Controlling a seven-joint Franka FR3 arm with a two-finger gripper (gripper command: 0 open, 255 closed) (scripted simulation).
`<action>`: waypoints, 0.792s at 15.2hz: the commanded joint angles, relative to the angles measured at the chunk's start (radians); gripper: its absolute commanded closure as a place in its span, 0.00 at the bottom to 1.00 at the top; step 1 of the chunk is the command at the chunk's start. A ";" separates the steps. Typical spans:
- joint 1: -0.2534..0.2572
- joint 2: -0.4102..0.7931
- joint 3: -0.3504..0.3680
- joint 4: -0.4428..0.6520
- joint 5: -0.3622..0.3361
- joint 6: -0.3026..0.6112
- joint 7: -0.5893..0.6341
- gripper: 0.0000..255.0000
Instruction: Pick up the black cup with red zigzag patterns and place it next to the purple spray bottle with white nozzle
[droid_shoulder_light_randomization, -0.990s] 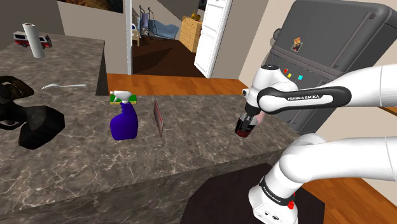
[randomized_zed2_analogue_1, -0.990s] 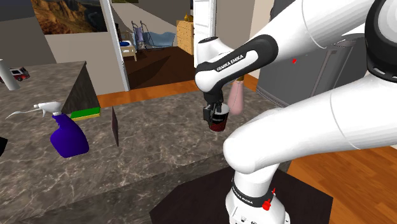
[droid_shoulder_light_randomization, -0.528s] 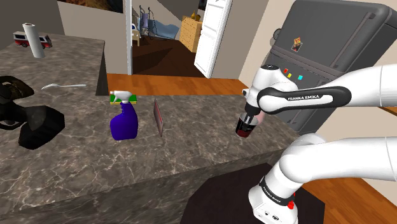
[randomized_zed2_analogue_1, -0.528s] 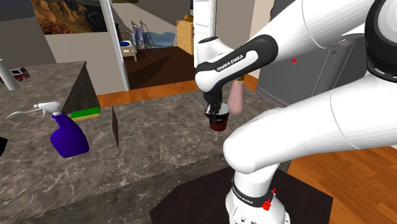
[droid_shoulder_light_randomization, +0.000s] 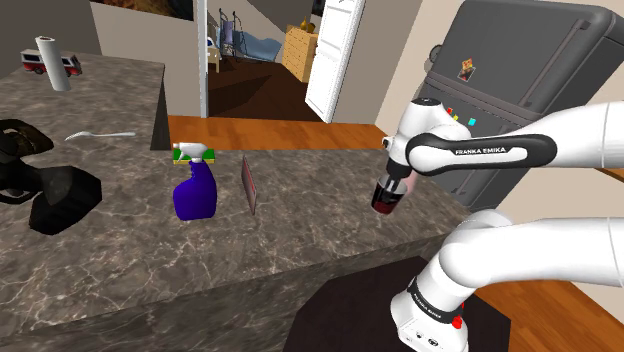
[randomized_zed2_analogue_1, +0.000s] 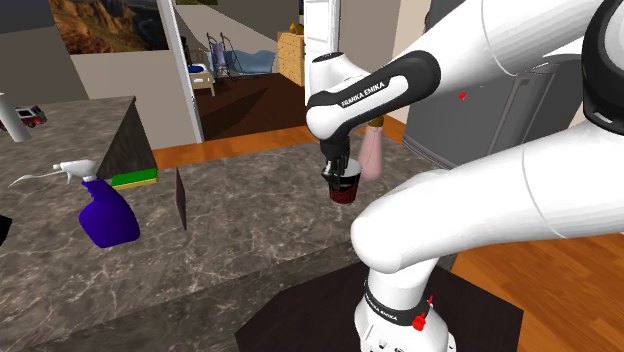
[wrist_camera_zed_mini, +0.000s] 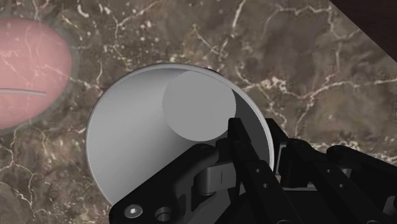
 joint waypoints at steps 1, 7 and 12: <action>0.005 -0.016 0.007 0.018 0.010 -0.034 -0.005 1.00; 0.016 -0.057 0.025 0.079 0.039 -0.134 -0.023 1.00; 0.024 -0.078 0.041 0.135 0.059 -0.211 -0.035 1.00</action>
